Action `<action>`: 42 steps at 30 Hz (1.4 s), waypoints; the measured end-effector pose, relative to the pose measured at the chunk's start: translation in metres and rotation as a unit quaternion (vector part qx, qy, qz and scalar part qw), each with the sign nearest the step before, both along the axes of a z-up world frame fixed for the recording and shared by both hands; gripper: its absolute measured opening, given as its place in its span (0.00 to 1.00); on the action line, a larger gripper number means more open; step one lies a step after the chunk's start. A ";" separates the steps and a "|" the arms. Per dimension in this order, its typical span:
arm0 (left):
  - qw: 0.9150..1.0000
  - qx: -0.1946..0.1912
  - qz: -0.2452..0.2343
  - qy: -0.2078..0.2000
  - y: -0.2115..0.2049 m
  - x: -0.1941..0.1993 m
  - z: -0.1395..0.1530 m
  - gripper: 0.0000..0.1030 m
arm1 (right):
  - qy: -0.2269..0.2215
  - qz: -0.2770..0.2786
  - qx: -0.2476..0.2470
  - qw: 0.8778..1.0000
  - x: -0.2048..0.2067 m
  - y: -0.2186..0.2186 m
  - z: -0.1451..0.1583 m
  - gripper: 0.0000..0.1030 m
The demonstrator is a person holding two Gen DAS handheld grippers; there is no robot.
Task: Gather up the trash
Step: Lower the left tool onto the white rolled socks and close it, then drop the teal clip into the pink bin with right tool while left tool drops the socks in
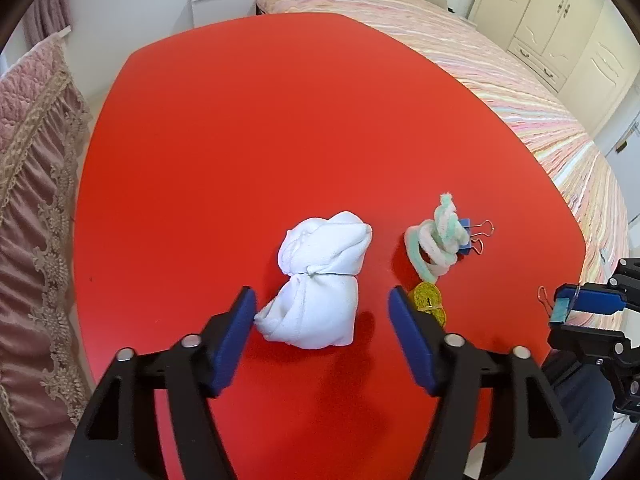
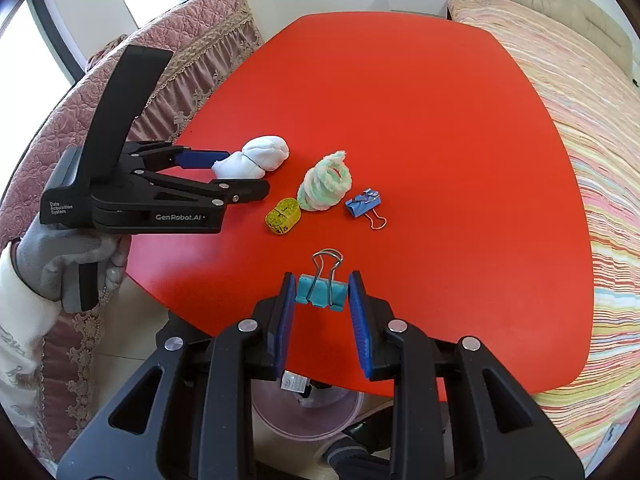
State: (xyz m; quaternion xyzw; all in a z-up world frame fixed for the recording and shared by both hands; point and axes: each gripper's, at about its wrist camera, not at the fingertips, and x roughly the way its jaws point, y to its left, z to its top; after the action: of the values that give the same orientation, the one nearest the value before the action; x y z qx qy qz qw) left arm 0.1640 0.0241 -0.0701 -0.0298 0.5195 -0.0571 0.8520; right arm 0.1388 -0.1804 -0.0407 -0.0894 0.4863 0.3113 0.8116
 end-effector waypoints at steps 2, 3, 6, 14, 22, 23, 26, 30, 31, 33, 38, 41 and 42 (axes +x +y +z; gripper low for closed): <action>1.000 0.001 0.003 -0.001 -0.001 -0.001 -0.001 0.38 | 0.000 0.001 0.000 1.000 0.000 0.001 0.000 0.26; 1.000 0.000 0.004 -0.001 0.000 -0.002 -0.001 0.34 | 0.000 0.001 0.000 1.000 0.000 0.001 -0.001 0.26; 1.000 0.004 0.009 -0.005 -0.001 -0.005 0.001 0.31 | -0.002 0.001 0.000 1.000 0.000 0.003 -0.002 0.26; 1.000 0.005 0.012 -0.020 0.002 -0.022 0.011 0.28 | -0.012 0.001 0.002 1.000 -0.006 0.002 0.001 0.26; 0.998 0.011 0.009 -0.056 -0.010 -0.069 0.035 0.28 | -0.034 0.010 0.014 0.999 -0.027 -0.005 0.011 0.26; 0.998 0.013 0.008 -0.064 -0.013 -0.077 0.039 0.28 | -0.037 0.011 0.015 0.999 -0.031 -0.007 0.013 0.26; 0.997 0.012 0.003 -0.080 -0.020 -0.094 0.046 0.28 | -0.044 0.015 0.018 0.999 -0.043 -0.009 0.015 0.26; 0.995 0.011 -0.008 -0.098 -0.036 -0.122 0.054 0.28 | -0.051 0.023 0.027 0.998 -0.063 -0.015 0.018 0.26; 0.995 0.012 -0.011 -0.102 -0.038 -0.128 0.056 0.28 | -0.051 0.024 0.029 0.998 -0.067 -0.016 0.018 0.26; 0.994 0.012 -0.016 -0.109 -0.043 -0.139 0.058 0.28 | -0.053 0.027 0.032 0.998 -0.077 -0.020 0.017 0.26; 0.993 0.007 -0.029 -0.115 -0.056 -0.165 0.054 0.28 | -0.054 0.031 0.034 0.997 -0.096 -0.028 0.011 0.26; 0.993 0.000 -0.033 -0.110 -0.060 -0.174 0.044 0.28 | -0.050 0.035 0.031 0.998 -0.106 -0.031 0.005 0.26; 0.994 -0.003 -0.033 -0.107 -0.061 -0.177 0.040 0.28 | -0.048 0.037 0.030 0.998 -0.109 -0.032 0.002 0.26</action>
State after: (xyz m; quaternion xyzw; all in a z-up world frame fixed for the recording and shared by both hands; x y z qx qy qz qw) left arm -0.0133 -0.0366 -0.0305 -0.0089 0.4257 -0.0897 0.9004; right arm 0.0296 -0.2125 -0.0389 -0.0978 0.4336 0.3505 0.8244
